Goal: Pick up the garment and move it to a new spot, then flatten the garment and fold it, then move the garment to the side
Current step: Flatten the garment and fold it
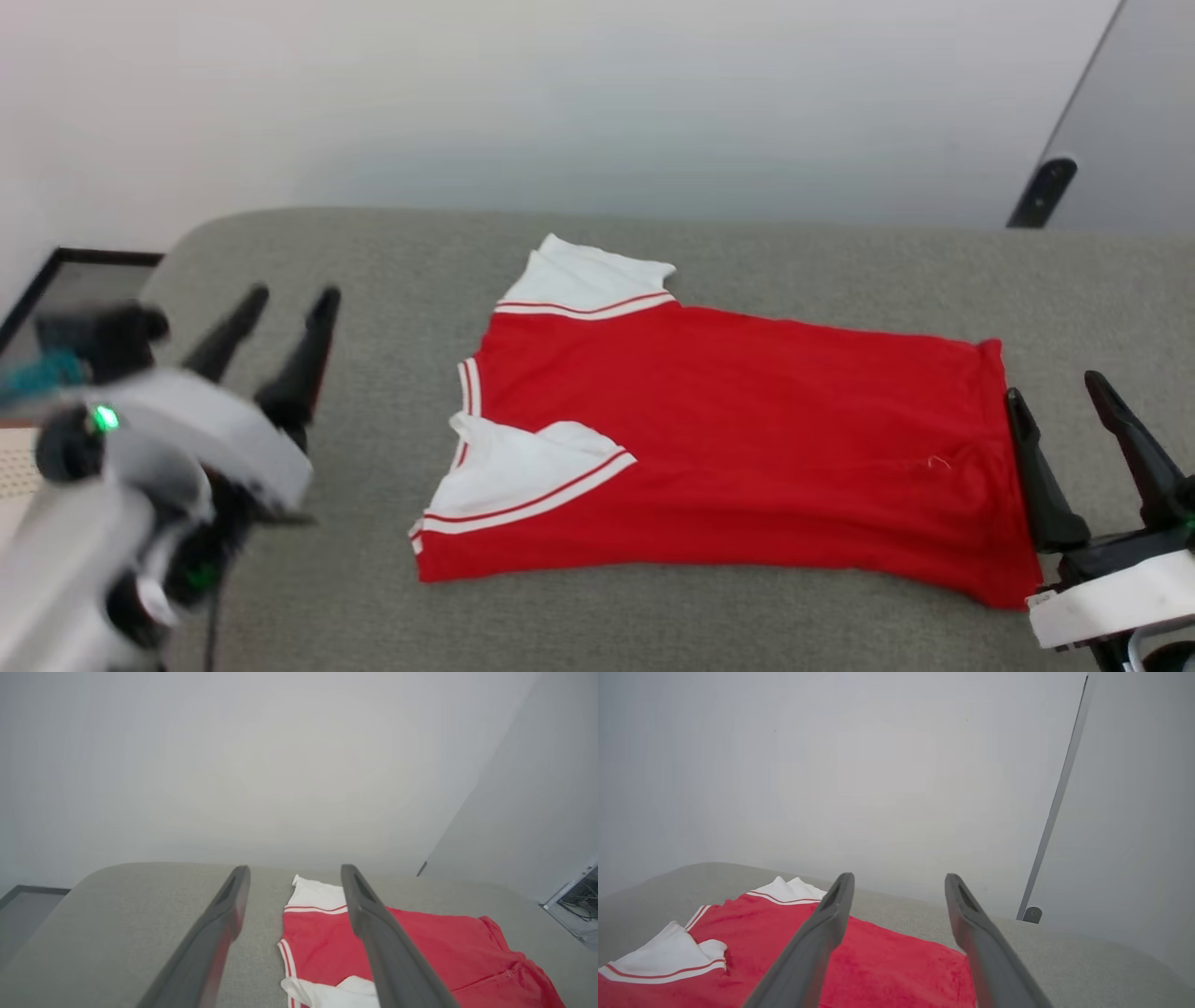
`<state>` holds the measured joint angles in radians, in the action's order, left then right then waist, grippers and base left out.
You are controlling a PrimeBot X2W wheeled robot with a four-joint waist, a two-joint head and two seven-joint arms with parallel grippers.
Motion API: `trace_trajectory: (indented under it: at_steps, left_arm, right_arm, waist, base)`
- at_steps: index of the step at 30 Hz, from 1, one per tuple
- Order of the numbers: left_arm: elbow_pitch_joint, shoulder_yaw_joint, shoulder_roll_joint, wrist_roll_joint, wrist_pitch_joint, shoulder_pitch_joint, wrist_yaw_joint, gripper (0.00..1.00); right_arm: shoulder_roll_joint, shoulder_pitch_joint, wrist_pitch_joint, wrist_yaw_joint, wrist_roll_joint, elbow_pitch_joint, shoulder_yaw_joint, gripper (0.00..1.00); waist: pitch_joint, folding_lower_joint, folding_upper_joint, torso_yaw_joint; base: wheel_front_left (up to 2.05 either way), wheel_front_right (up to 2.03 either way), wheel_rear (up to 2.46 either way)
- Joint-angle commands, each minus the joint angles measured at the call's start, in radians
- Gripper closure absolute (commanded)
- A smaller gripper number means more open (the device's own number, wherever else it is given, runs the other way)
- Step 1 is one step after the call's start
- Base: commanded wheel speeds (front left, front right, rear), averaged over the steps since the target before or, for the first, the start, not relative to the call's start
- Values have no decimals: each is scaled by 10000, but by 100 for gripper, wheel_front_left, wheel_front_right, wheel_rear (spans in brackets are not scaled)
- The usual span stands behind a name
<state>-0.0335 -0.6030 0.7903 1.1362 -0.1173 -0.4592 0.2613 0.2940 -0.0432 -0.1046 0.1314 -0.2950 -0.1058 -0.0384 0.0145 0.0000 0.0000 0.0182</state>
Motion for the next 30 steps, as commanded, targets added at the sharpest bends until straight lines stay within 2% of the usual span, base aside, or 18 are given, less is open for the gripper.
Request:
trace_trajectory:
  at_steps: [1, 8, 9, 11, 20, 24, 30]
  left_arm:
    - [370, 22, 102, 143, 515, -666, -298, 0]
    - [1745, -466, 343, 541, 3618, -3396, -1422, 0]
    - [1745, -466, 343, 541, 3618, -3396, -1422, 0]
    - [2113, -674, 564, 367, 4592, -4218, -1650, 0]
    - [3766, -1435, 664, -114, 8265, -7695, -2596, 0]
    - [4485, -1739, 541, -515, 9420, -9083, -2903, 0]
    - [5553, -2132, 158, -1079, 10401, -10558, -3194, 0]
  right_arm:
    - [-110, -12, -173, -17, 165, -51, 33, 0]
    - [-600, -530, -632, -17, 246, -31, -85, 0]
    - [-600, -530, -632, -17, 246, -31, -85, 0]
    - [-696, -684, -770, -17, 298, 18, -164, 0]
    - [-1264, -1490, -1283, -17, 165, 447, -781, 0]
    - [-1476, -1790, -1452, -17, 86, 688, -1037, 0]
    - [-1717, -2039, -1584, -17, -63, 1051, -1388, 0]
  waist:
    - [702, 0, 0, -642]
    - [2236, 0, 0, -1702]
    - [2236, 0, 0, -1702]
    - [2738, 0, 0, -1992]
    - [4651, 0, 0, -3096]
    - [5318, 0, 0, -3587]
    - [5992, 0, 0, -4156]
  base:
    - [0, 0, 0]
    - [0, 0, 0]
    - [0, 0, 0]
    - [0, 0, 0]
    - [0, 0, 0]
    - [0, 0, 0]
    - [0, 0, 0]
